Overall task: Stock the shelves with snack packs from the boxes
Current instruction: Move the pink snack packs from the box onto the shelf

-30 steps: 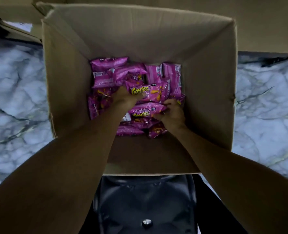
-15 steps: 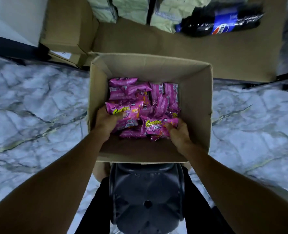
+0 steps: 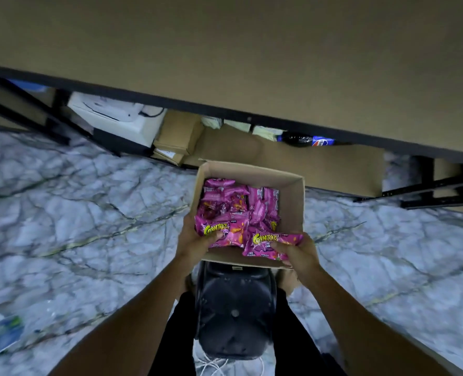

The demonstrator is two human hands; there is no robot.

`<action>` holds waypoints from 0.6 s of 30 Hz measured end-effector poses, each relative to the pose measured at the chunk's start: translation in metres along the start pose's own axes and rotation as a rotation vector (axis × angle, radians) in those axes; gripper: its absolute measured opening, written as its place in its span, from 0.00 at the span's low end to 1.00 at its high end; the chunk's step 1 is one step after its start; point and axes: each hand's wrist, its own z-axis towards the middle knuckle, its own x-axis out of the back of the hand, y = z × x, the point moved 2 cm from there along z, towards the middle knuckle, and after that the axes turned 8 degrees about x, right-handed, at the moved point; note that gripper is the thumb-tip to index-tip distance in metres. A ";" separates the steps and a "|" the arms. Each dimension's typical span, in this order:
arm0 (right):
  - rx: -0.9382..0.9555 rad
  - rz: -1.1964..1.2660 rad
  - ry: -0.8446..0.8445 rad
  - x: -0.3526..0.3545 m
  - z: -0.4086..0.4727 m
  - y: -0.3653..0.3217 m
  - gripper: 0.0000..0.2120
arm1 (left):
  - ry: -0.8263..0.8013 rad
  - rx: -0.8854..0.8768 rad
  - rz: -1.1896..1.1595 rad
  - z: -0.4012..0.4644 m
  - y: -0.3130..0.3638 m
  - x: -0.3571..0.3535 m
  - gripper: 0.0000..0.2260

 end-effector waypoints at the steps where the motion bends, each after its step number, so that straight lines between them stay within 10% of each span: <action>1: 0.034 0.013 0.005 0.006 -0.009 -0.016 0.23 | -0.009 -0.025 -0.025 -0.013 0.012 0.003 0.34; 6: 0.194 0.089 -0.059 0.032 -0.074 -0.088 0.37 | -0.010 -0.199 -0.018 -0.096 0.074 0.018 0.32; 11: 0.302 -0.089 -0.097 0.048 -0.152 -0.126 0.13 | 0.021 -0.338 0.178 -0.175 0.107 0.044 0.14; 18: 0.277 0.110 -0.172 0.111 -0.231 -0.184 0.12 | 0.010 -0.351 0.026 -0.268 0.175 0.041 0.09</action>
